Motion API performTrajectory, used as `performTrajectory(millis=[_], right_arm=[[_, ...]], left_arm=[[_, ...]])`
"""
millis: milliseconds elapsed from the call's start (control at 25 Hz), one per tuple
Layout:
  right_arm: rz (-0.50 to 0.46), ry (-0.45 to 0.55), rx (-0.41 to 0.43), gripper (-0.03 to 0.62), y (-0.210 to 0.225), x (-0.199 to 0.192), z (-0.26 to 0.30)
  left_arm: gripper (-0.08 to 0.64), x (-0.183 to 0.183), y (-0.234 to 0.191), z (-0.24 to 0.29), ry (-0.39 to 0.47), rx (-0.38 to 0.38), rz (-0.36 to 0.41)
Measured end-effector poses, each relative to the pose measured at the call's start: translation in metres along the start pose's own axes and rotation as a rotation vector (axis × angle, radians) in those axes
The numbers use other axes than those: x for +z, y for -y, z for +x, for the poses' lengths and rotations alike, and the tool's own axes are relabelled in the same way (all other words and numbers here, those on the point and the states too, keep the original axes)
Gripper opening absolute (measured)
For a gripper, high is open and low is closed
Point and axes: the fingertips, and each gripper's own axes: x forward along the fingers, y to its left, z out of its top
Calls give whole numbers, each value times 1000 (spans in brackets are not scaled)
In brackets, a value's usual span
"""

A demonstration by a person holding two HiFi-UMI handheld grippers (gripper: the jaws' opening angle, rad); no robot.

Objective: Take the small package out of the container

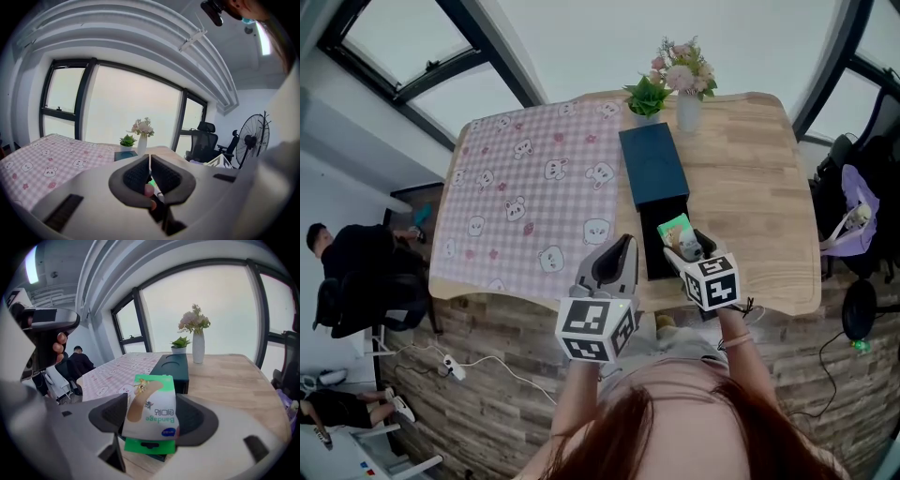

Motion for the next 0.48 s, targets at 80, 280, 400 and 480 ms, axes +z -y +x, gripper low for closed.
performTrajectory(millis=[80, 280, 400, 480], right_arm=[[-15, 18, 0, 321, 1, 2, -9], [-45, 66, -4, 321, 2, 9, -32], [-58, 100, -8, 321, 1, 14, -46], [-67, 130, -11, 321, 1, 19, -55]], left_arm=[[17, 3, 8, -3, 16, 1, 8], [17, 9, 26, -11, 45, 3, 32], [17, 12, 35, -17, 58, 5, 48], [17, 15, 41, -20, 66, 9, 59]])
